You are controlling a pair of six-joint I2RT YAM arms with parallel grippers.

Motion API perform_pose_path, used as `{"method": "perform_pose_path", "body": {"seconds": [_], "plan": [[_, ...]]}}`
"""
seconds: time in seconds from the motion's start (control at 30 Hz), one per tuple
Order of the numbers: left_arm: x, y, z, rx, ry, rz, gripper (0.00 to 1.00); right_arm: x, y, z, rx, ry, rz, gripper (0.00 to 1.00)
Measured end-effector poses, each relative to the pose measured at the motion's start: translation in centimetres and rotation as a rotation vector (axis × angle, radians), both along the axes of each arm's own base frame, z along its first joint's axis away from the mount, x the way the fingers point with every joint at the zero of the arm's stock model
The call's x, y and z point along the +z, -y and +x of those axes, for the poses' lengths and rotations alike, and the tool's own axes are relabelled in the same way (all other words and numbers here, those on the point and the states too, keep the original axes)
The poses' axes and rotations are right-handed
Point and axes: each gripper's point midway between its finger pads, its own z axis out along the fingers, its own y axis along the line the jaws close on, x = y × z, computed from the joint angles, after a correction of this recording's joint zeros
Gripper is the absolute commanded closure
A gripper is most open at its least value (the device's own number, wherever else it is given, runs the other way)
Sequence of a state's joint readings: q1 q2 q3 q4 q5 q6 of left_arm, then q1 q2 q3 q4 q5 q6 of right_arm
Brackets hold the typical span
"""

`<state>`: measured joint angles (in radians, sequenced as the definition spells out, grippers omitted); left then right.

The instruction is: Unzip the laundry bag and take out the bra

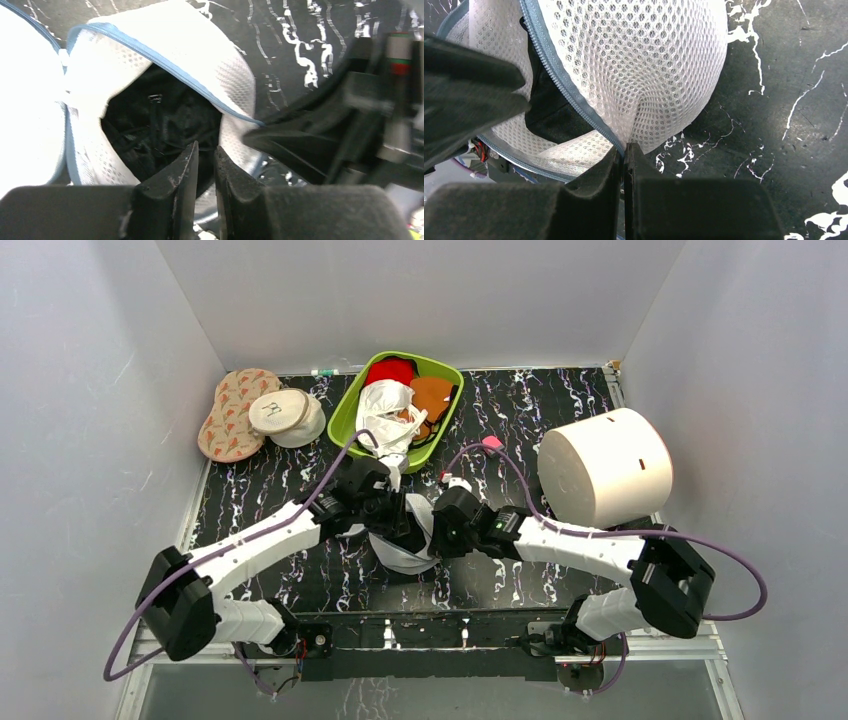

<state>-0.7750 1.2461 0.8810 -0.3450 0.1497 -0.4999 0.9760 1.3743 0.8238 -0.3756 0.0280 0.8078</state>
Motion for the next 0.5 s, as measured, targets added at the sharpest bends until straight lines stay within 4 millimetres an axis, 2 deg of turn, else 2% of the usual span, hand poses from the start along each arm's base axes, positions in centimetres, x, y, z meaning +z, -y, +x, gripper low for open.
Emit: {"method": "perform_pose_path", "body": {"seconds": [0.1,0.17,0.33,0.43,0.5], "plan": [[-1.3,-0.3,0.7,-0.006,0.01,0.056,0.83,0.3,0.3,0.0,-0.01,0.006,-0.003,1.0],[-2.0,-0.3,1.0,-0.012,0.014,0.076,0.75,0.5,0.5,0.1,-0.016,0.015,-0.002,1.0],[-3.1,0.4,1.9,-0.038,0.035,0.091,0.72,0.8,0.8,0.3,-0.028,0.029,-0.007,1.0],[-4.1,0.9,2.4,-0.072,0.041,0.105,0.58,0.6,1.1,0.3,-0.034,0.029,-0.022,1.0],[-4.6,1.2,2.6,-0.121,0.06,0.111,0.55,0.5,1.3,0.3,-0.031,0.033,-0.035,1.0]]}}
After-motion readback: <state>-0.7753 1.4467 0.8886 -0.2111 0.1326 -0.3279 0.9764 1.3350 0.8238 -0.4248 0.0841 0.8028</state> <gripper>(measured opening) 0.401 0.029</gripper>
